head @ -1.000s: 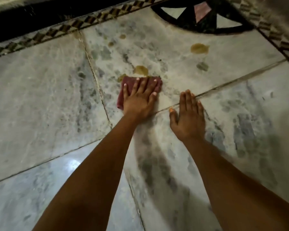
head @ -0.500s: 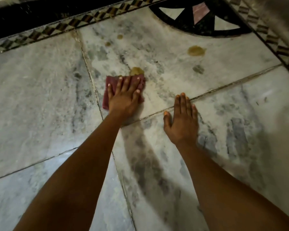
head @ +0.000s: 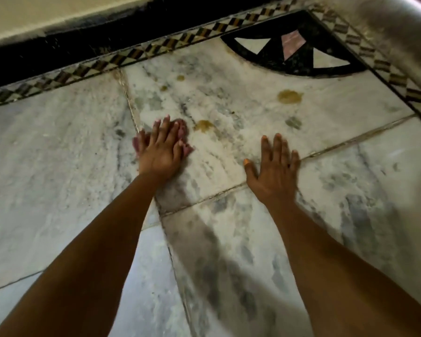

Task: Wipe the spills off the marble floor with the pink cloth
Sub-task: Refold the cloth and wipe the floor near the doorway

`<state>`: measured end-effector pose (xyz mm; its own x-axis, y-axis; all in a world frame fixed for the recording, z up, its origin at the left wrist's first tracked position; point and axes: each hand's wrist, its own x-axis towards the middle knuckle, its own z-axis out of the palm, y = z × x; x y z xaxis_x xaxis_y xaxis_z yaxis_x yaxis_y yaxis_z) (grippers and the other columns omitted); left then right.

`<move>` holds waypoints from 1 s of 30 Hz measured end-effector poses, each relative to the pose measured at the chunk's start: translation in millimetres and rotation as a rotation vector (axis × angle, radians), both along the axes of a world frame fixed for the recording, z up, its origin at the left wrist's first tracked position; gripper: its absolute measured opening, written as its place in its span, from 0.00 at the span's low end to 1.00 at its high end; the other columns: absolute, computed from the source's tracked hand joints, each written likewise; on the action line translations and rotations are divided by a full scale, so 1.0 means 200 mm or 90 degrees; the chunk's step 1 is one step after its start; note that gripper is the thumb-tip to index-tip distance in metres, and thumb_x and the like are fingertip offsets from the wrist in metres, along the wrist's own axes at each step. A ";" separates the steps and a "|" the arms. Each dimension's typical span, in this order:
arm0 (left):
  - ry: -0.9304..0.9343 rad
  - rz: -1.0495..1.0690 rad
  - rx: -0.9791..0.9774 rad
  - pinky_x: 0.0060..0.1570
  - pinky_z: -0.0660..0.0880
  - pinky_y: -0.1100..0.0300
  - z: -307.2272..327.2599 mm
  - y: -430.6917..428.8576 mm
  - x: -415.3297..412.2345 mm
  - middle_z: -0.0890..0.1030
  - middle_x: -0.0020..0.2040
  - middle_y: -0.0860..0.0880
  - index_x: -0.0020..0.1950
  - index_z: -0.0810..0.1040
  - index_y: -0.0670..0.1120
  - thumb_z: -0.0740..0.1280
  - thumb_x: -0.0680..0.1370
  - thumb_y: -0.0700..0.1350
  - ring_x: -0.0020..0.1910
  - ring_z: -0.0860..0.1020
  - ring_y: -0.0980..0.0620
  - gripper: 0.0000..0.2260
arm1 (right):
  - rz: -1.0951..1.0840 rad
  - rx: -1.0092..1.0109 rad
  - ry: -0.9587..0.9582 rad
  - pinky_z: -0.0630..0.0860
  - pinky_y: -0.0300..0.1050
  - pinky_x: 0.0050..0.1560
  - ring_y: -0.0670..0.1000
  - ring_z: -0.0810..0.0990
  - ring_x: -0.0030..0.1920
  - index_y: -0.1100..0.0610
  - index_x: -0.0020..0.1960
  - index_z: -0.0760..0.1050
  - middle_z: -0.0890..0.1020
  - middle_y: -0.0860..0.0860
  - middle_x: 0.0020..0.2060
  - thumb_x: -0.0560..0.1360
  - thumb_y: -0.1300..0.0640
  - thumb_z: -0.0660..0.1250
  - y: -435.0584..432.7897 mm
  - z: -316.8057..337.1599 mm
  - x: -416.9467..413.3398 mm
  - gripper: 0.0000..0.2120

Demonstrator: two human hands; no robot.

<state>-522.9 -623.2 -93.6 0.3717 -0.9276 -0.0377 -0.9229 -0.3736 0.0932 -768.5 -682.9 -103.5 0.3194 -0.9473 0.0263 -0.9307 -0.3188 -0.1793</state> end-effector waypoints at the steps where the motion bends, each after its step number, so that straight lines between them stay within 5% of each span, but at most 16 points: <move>1: 0.024 0.007 0.001 0.72 0.42 0.47 -0.02 -0.10 0.03 0.50 0.78 0.50 0.77 0.51 0.50 0.45 0.80 0.54 0.77 0.47 0.50 0.25 | 0.001 0.007 0.014 0.47 0.59 0.74 0.58 0.51 0.76 0.56 0.77 0.51 0.53 0.58 0.76 0.75 0.37 0.42 -0.01 -0.03 0.00 0.36; 7: 0.097 0.014 -0.001 0.73 0.44 0.53 0.00 -0.52 0.02 0.52 0.78 0.49 0.77 0.50 0.47 0.47 0.82 0.51 0.76 0.50 0.51 0.24 | -0.007 0.007 0.016 0.46 0.58 0.74 0.56 0.51 0.76 0.56 0.77 0.52 0.53 0.57 0.76 0.74 0.37 0.41 -0.02 -0.02 0.00 0.37; 16: 0.078 -0.395 0.006 0.71 0.46 0.53 -0.01 -0.27 -0.19 0.56 0.77 0.52 0.76 0.52 0.54 0.42 0.78 0.57 0.75 0.54 0.52 0.27 | -0.016 0.017 0.027 0.48 0.58 0.74 0.56 0.51 0.76 0.56 0.77 0.52 0.53 0.57 0.76 0.75 0.38 0.44 -0.02 -0.02 -0.01 0.36; 23: 0.069 -0.162 0.020 0.72 0.45 0.48 -0.01 -0.74 -0.13 0.53 0.78 0.53 0.76 0.52 0.55 0.48 0.81 0.52 0.76 0.51 0.51 0.23 | -0.013 0.021 0.020 0.45 0.58 0.75 0.55 0.48 0.77 0.55 0.77 0.49 0.50 0.56 0.77 0.74 0.37 0.42 -0.01 -0.02 0.00 0.36; 30: 0.082 -0.493 0.024 0.71 0.44 0.54 0.00 -0.32 -0.25 0.55 0.76 0.54 0.76 0.54 0.54 0.43 0.79 0.55 0.75 0.52 0.55 0.24 | -0.009 0.032 0.018 0.45 0.58 0.75 0.54 0.48 0.77 0.55 0.77 0.49 0.50 0.56 0.77 0.74 0.38 0.42 -0.01 -0.01 0.00 0.36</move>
<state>-572.3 -688.0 -93.8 -0.3903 -0.9178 -0.0735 -0.9044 0.3671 0.2176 -768.9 -685.9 -105.9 0.3052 -0.9518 -0.0302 -0.9401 -0.2960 -0.1688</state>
